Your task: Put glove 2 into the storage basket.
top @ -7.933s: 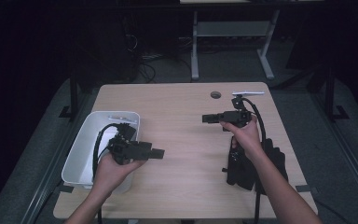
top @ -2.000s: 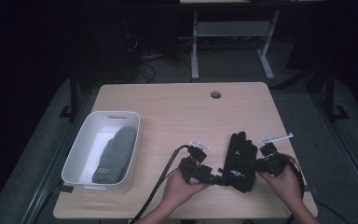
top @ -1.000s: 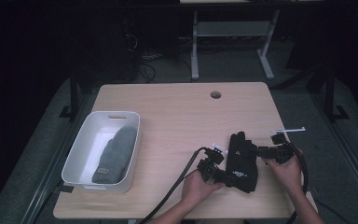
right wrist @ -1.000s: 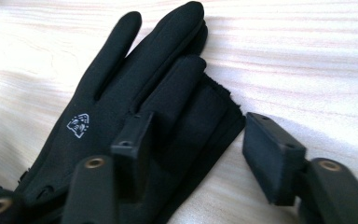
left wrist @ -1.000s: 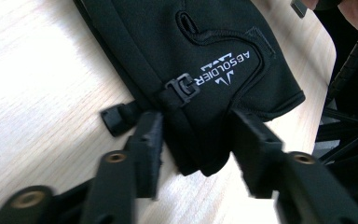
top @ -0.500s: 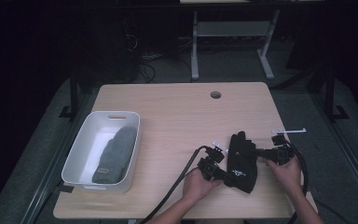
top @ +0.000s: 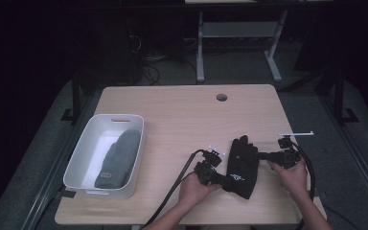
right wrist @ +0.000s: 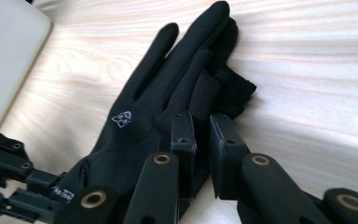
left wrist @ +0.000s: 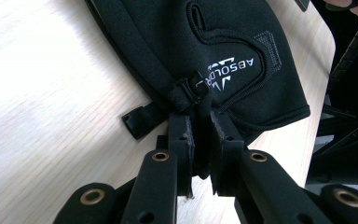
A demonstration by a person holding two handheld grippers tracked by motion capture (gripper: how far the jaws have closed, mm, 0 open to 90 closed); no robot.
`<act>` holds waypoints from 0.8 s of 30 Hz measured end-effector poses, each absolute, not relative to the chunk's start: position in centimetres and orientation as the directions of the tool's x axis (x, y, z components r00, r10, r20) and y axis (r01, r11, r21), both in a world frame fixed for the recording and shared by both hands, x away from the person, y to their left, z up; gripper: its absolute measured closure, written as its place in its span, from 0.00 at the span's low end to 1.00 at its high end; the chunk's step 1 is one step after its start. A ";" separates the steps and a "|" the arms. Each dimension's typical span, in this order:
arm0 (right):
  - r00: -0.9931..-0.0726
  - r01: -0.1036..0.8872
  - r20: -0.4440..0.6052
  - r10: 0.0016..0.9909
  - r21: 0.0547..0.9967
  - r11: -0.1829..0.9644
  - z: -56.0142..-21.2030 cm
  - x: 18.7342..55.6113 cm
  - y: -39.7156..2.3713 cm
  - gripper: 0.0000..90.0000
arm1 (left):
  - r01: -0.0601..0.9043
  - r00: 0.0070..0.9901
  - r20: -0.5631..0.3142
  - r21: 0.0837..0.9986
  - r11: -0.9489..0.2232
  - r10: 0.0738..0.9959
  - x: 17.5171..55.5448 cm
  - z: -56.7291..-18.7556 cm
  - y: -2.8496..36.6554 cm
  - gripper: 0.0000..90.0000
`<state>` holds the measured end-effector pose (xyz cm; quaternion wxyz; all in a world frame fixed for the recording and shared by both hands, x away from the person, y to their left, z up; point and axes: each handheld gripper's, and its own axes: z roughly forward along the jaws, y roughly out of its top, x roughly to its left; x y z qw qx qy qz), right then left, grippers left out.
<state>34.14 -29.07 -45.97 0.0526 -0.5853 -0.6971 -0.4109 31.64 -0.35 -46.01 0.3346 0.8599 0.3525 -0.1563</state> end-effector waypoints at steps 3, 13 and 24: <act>-0.311 0.861 0.563 0.766 0.508 -0.023 -45.7 34.2 -28.7 0.90 | 0.711 0.703 -0.505 0.470 -0.523 0.501 31.6 -45.8 0.2 0.90; -0.322 0.861 0.603 0.730 0.507 -0.039 -45.2 34.4 -27.7 0.90 | 0.710 0.704 -0.501 0.487 -0.509 0.504 31.4 -44.9 1.8 0.90; -0.364 0.848 0.617 0.697 0.530 -0.027 -43.0 34.7 -25.9 0.90 | 0.711 0.703 -0.501 0.518 -0.475 0.506 30.9 -43.2 3.9 0.90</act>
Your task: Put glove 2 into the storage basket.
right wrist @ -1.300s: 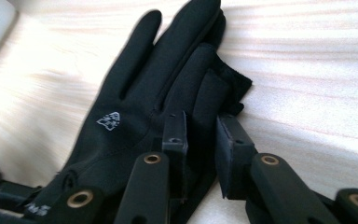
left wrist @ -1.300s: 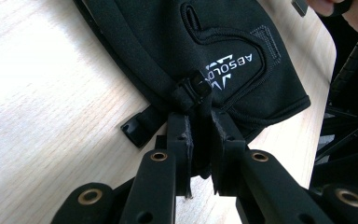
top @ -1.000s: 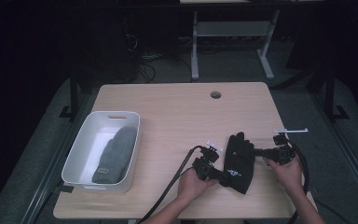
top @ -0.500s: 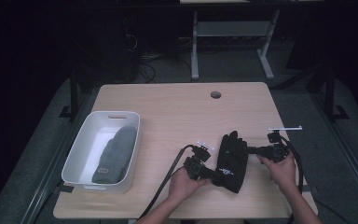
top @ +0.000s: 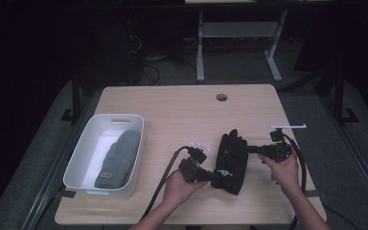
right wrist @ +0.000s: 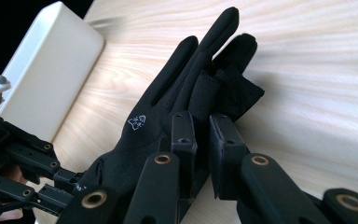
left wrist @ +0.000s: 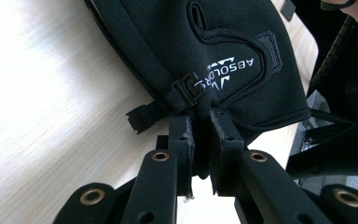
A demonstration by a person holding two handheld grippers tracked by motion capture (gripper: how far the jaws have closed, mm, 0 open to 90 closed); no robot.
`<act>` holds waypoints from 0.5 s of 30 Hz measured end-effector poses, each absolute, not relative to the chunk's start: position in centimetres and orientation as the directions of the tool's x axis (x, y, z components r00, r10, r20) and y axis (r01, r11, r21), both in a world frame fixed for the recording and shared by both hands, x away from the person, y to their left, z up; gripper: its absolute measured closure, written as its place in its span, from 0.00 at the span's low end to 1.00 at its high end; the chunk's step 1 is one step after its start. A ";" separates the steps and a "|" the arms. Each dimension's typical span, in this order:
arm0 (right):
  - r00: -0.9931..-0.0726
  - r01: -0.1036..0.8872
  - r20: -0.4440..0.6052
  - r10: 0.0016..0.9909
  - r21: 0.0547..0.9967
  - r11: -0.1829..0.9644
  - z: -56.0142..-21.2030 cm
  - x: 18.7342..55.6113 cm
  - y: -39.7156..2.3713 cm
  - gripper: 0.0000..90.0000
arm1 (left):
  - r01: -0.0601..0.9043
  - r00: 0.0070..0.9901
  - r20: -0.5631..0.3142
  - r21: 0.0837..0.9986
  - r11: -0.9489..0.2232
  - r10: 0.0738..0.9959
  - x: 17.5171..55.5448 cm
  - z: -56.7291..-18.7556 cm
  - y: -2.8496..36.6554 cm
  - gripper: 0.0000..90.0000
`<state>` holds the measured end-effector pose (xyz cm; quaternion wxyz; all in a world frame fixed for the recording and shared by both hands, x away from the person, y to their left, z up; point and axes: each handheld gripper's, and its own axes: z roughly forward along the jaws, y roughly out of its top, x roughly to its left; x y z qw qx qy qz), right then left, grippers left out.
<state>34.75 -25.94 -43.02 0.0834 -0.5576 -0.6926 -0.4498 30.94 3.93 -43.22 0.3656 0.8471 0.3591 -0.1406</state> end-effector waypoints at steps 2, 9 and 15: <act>-0.374 0.844 0.620 0.690 0.536 -0.025 -42.7 34.9 -25.6 0.90 | 0.708 0.706 -0.497 0.525 -0.473 0.505 30.9 -42.9 4.4 0.90; -0.393 0.840 0.629 0.671 0.543 -0.017 -41.5 35.3 -24.3 0.90 | 0.702 0.709 -0.486 0.547 -0.456 0.510 30.7 -41.7 5.8 0.90; -0.414 0.830 0.633 0.654 0.558 -0.015 -40.3 35.8 -23.1 0.90 | 0.698 0.712 -0.481 0.560 -0.446 0.511 30.7 -40.8 7.0 0.90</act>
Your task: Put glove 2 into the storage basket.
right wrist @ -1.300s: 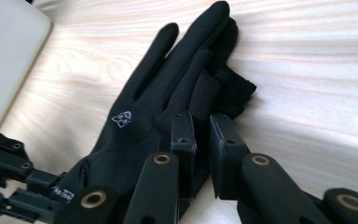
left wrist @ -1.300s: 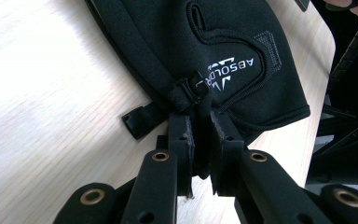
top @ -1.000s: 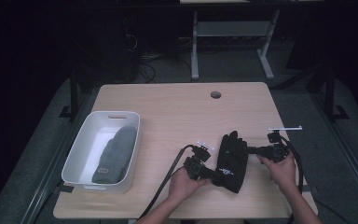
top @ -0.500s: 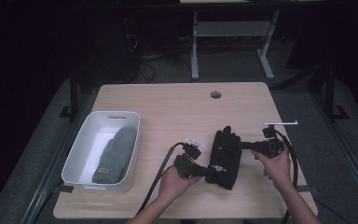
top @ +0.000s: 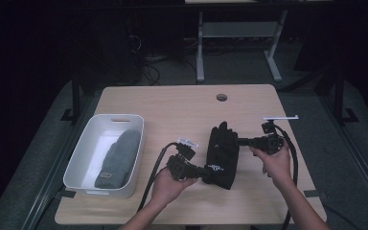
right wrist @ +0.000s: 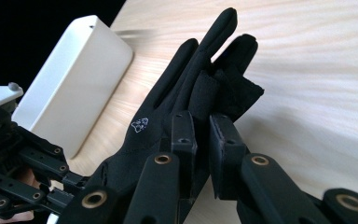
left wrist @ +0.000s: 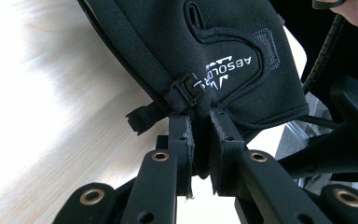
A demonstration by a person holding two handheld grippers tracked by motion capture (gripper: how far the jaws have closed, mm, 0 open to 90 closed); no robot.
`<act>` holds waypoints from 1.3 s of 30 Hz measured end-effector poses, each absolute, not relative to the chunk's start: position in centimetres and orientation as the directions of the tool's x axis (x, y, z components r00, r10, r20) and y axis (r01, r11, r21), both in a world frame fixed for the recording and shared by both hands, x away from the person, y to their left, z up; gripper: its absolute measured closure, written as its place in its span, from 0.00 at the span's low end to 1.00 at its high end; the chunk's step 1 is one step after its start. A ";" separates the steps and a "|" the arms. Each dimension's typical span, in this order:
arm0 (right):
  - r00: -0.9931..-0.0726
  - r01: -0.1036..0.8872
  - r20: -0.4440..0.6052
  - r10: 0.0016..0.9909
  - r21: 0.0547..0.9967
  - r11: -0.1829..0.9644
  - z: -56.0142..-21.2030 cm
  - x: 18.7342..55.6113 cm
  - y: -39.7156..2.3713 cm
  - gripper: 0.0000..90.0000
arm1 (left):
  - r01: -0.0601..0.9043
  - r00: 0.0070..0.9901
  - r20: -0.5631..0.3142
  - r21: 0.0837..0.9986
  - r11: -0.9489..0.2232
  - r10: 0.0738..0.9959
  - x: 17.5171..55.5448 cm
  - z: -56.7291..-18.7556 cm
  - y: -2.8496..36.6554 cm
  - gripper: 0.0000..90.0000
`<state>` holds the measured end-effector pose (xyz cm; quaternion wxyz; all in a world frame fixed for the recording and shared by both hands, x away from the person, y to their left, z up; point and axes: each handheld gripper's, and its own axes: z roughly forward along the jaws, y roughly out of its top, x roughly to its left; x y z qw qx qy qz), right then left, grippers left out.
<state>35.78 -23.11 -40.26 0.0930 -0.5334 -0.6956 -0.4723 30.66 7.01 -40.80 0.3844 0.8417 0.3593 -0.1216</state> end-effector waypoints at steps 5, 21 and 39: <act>-0.427 0.827 0.637 0.642 0.562 -0.008 -39.3 36.2 -22.3 0.90 | 0.704 0.704 -0.487 0.572 -0.420 0.516 30.6 -40.0 7.9 0.90; -0.459 0.818 0.653 0.602 0.575 0.002 -37.4 37.3 -19.8 0.90 | 0.700 0.703 -0.475 0.594 -0.396 0.529 30.5 -38.1 10.2 0.90; -0.484 0.815 0.671 0.561 0.580 0.009 -35.9 38.8 -17.2 0.90 | 0.707 0.687 -0.472 0.612 -0.355 0.553 30.7 -36.6 12.9 0.90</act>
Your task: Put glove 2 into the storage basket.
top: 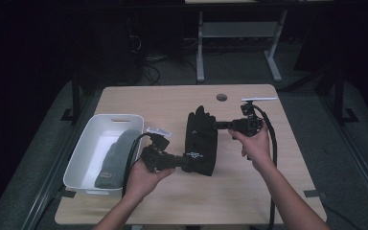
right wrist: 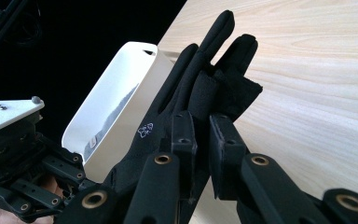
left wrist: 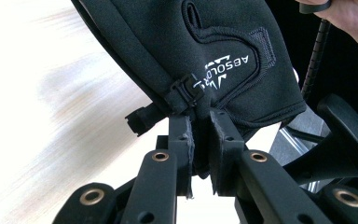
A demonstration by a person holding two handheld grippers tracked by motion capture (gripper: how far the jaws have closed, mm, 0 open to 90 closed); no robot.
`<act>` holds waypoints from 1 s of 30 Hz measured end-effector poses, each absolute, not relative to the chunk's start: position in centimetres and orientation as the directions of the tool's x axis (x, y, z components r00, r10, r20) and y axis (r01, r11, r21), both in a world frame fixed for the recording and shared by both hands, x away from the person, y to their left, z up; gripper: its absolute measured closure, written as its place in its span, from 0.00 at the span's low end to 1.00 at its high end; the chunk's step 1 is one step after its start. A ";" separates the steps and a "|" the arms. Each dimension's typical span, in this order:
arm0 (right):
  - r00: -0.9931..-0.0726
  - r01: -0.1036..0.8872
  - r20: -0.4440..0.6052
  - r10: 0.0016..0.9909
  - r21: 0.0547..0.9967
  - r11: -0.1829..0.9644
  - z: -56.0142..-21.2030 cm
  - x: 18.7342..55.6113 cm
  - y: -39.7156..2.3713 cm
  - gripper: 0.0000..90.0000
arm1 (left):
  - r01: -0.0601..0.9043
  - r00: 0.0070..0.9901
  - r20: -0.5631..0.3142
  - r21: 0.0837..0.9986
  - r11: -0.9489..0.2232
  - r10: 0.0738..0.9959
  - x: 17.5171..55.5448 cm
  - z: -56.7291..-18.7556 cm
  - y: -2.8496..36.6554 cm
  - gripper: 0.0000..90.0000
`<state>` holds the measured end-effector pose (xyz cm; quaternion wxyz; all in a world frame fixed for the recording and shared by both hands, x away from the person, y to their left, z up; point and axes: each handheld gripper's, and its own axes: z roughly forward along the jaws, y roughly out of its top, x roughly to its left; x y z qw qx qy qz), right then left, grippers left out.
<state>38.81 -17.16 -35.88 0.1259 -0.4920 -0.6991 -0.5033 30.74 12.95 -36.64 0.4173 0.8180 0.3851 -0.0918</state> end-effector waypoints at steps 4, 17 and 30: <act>-0.492 0.812 0.670 0.557 0.583 0.016 -35.5 39.1 -16.6 0.90 | 0.704 0.687 -0.467 0.616 -0.353 0.557 30.9 -36.4 13.4 0.90; -0.505 0.809 0.676 0.536 0.588 0.020 -34.7 39.6 -15.0 0.90 | 0.704 0.682 -0.460 0.626 -0.337 0.569 30.8 -35.8 15.0 0.90; -0.519 0.804 0.683 0.514 0.595 0.021 -33.8 40.2 -13.0 0.90 | 0.707 0.670 -0.461 0.635 -0.312 0.582 30.7 -35.3 16.7 0.90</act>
